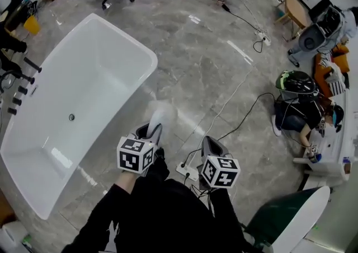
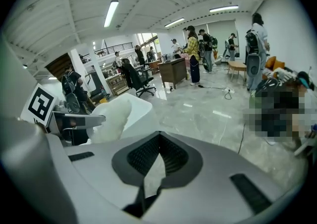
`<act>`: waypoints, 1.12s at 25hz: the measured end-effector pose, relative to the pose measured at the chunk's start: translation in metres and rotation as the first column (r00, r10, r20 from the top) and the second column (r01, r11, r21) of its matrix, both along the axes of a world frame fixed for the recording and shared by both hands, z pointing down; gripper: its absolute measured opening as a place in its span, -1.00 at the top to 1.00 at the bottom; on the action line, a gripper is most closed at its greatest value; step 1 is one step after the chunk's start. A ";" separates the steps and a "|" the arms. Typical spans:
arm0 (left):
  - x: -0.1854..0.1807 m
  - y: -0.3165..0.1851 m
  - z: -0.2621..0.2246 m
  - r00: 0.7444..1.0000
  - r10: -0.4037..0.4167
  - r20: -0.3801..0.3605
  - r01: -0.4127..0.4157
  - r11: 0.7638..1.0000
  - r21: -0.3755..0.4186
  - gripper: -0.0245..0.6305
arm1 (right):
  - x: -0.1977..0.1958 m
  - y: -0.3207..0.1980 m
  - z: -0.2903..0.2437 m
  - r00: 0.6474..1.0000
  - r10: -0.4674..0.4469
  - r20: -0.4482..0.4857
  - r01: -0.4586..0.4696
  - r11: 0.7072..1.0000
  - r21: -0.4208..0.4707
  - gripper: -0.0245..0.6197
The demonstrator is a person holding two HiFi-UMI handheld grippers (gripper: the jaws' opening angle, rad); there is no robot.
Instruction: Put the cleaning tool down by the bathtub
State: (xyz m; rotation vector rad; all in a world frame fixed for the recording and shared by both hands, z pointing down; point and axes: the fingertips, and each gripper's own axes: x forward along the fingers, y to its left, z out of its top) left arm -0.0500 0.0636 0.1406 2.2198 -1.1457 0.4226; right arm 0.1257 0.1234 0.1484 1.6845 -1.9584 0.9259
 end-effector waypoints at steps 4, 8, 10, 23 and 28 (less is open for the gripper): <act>0.011 -0.028 0.001 0.999 0.035 0.002 -0.035 0.999 0.001 0.63 | 0.007 -0.024 0.005 1.000 0.029 -0.001 -0.029 1.000 -0.002 0.92; 0.028 -0.050 0.001 0.997 0.072 0.011 -0.072 0.997 0.005 0.63 | 0.022 -0.039 0.003 0.999 0.053 -0.008 -0.053 0.999 0.004 0.92; 0.036 -0.060 0.005 0.997 0.081 0.015 -0.081 0.997 -0.004 0.63 | 0.031 -0.047 0.004 0.998 0.061 -0.015 -0.061 0.998 0.001 0.92; 0.081 -0.156 0.093 0.997 -0.012 0.071 0.014 1.000 -0.019 0.63 | 0.064 -0.148 0.076 0.996 -0.080 -0.040 0.079 0.997 -0.014 0.92; 0.088 -0.184 0.143 0.998 -0.005 0.070 0.007 1.000 -0.026 0.63 | 0.052 -0.171 0.121 0.994 -0.107 -0.035 0.106 0.994 -0.024 0.92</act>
